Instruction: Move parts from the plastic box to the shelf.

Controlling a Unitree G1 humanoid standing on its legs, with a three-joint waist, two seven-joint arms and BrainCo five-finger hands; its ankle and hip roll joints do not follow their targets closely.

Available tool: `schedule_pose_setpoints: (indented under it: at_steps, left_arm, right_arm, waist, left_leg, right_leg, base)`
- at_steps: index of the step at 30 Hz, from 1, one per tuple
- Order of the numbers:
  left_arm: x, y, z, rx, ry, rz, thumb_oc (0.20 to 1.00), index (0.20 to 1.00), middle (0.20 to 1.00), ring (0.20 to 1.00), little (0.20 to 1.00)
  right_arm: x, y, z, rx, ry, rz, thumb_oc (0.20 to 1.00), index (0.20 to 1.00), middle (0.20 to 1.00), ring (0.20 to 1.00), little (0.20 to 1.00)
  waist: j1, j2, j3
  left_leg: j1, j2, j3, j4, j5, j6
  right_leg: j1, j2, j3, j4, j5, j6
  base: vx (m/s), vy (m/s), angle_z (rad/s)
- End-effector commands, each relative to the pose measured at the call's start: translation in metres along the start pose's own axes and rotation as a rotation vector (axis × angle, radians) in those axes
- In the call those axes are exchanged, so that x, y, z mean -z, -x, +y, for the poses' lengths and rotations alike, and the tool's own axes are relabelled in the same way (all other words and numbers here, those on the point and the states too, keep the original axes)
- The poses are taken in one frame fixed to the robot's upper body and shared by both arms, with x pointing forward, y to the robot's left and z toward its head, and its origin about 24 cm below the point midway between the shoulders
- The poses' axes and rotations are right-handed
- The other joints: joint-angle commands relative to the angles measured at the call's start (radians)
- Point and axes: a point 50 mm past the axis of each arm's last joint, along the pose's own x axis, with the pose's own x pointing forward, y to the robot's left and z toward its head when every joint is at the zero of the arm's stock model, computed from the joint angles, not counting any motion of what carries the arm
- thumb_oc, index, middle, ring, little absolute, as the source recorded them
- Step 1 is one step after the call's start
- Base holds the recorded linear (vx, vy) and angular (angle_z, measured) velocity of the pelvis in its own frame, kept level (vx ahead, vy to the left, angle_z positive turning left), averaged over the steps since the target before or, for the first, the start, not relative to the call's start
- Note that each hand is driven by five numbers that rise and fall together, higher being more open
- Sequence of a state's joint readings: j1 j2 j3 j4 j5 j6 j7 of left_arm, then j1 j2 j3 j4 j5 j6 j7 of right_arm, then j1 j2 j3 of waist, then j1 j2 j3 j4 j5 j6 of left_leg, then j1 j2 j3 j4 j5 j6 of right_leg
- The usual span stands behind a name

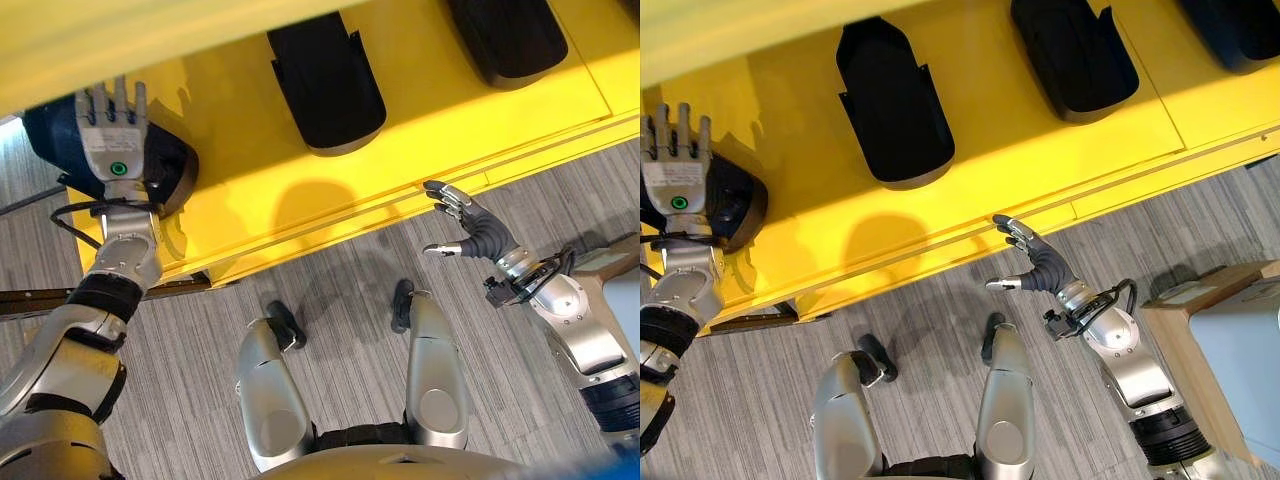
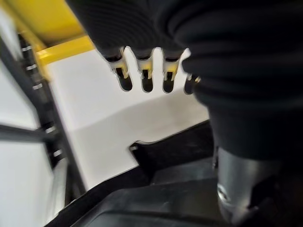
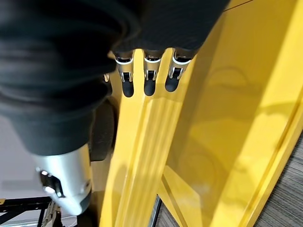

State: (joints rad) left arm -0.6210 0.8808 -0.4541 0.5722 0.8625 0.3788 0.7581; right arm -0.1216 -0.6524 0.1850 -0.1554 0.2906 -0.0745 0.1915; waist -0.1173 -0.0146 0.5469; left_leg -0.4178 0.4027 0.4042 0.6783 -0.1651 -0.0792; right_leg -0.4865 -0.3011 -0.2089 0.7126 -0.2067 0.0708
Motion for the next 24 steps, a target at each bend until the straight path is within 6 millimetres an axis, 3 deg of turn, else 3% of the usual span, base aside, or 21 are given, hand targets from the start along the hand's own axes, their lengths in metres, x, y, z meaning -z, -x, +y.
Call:
schedule_pose_setpoints:
  at_steps: [1,6,7,12,16,19,21,22,23,24]
  left_arm:
    - [0.021,-0.005,0.014,-0.111,-0.086,-0.013,1.0,1.0,1.0,1.0,1.0]
    - [0.047,0.013,0.017,-0.257,0.017,0.194,1.0,1.0,1.0,1.0,1.0]
    - [0.054,0.024,0.018,-0.292,0.082,0.263,1.0,1.0,1.0,1.0,1.0]
    - [0.053,0.046,0.025,-0.307,0.17,0.298,1.0,1.0,1.0,1.0,1.0]
    - [0.047,0.053,0.025,-0.287,0.273,0.289,1.0,1.0,1.0,1.0,1.0]
    - [0.028,0.052,0.023,-0.206,0.487,0.228,1.0,1.0,1.0,1.0,1.0]
    - [0.005,0.057,0.021,-0.044,0.717,0.148,1.0,1.0,1.0,1.0,1.0]
    - [-0.026,0.075,0.025,0.139,1.023,0.052,1.0,1.0,1.0,1.0,1.0]
    - [-0.045,0.093,0.033,0.237,1.167,-0.036,1.0,1.0,1.0,1.0,1.0]
    - [-0.047,0.096,0.034,0.247,1.177,-0.045,1.0,1.0,1.0,1.0,1.0]
  right_arm:
    - [-0.01,0.003,-0.008,0.017,0.002,-0.091,1.0,1.0,1.0,1.0,1.0]
    - [-0.002,0.012,-0.002,0.001,-0.033,-0.063,1.0,1.0,1.0,1.0,1.0]
    - [0.003,0.018,0.001,-0.014,-0.056,-0.037,1.0,1.0,1.0,1.0,1.0]
    - [0.008,0.028,0.011,-0.058,-0.096,0.005,1.0,1.0,1.0,1.0,1.0]
    - [0.007,0.027,0.018,-0.102,-0.108,-0.008,1.0,1.0,1.0,1.0,1.0]
    - [0.0,0.026,0.024,-0.167,-0.077,-0.059,1.0,1.0,1.0,1.0,1.0]
    - [-0.006,0.024,0.031,-0.241,-0.034,-0.088,1.0,1.0,1.0,1.0,1.0]
    - [-0.015,0.022,0.04,-0.338,-0.01,-0.121,1.0,1.0,1.0,1.0,1.0]
    - [-0.019,0.021,0.048,-0.421,0.015,-0.142,1.0,1.0,1.0,1.0,1.0]
    - [-0.02,0.021,0.049,-0.425,0.016,-0.147,1.0,1.0,1.0,1.0,1.0]
  waist:
    - [0.003,-0.008,-0.077]
    - [0.011,-0.005,-0.113]
    - [0.019,-0.002,-0.149]
    - [0.037,0.003,-0.227]
    - [0.043,0.007,-0.255]
    - [0.05,0.008,-0.282]
    - [0.064,0.008,-0.293]
    - [0.093,0.004,-0.294]
    - [0.119,0.001,-0.293]
    - [0.122,0.0,-0.294]
  left_leg:
    - [-0.07,0.01,-0.017,0.008,0.066,0.004]
    - [-0.016,-0.016,-0.023,-0.035,0.087,0.001]
    - [0.045,-0.041,-0.025,-0.099,0.106,-0.004]
    - [0.202,-0.084,-0.015,-0.257,0.127,-0.024]
    - [0.278,-0.11,-0.008,-0.336,0.13,-0.027]
    - [0.319,-0.134,-0.007,-0.401,0.143,-0.028]
    - [0.345,-0.143,-0.008,-0.431,0.143,-0.033]
    - [0.353,-0.143,-0.015,-0.443,0.148,-0.037]
    - [0.355,-0.141,-0.023,-0.444,0.148,-0.037]
    - [0.353,-0.141,-0.023,-0.447,0.153,-0.036]
  right_leg:
    - [0.045,-0.052,-0.035,-0.124,0.115,0.074]
    - [0.131,-0.044,-0.041,-0.19,0.132,0.086]
    - [0.199,-0.044,-0.053,-0.255,0.144,0.097]
    - [0.35,-0.021,-0.101,-0.406,0.154,0.106]
    - [0.409,0.0,-0.12,-0.467,0.149,0.106]
    - [0.442,0.02,-0.133,-0.519,0.157,0.105]
    - [0.465,0.031,-0.147,-0.537,0.149,0.105]
    - [0.477,0.044,-0.165,-0.544,0.142,0.096]
    - [0.483,0.051,-0.18,-0.545,0.139,0.09]
    - [0.482,0.053,-0.182,-0.549,0.143,0.088]
  base:
    - [0.06,-0.008,0.0]
    - [0.13,-0.03,-0.01]
    - [0.18,-0.05,0.09]
    - [0.16,-0.087,0.23]
    - [0.03,-0.069,-0.02]
    - [-0.01,-0.094,0.03]
    - [-0.06,-0.153,0.07]
    - [-0.15,-0.248,0.01]
    - [-0.15,-0.211,0.0]
    - [-0.13,-0.201,0.02]
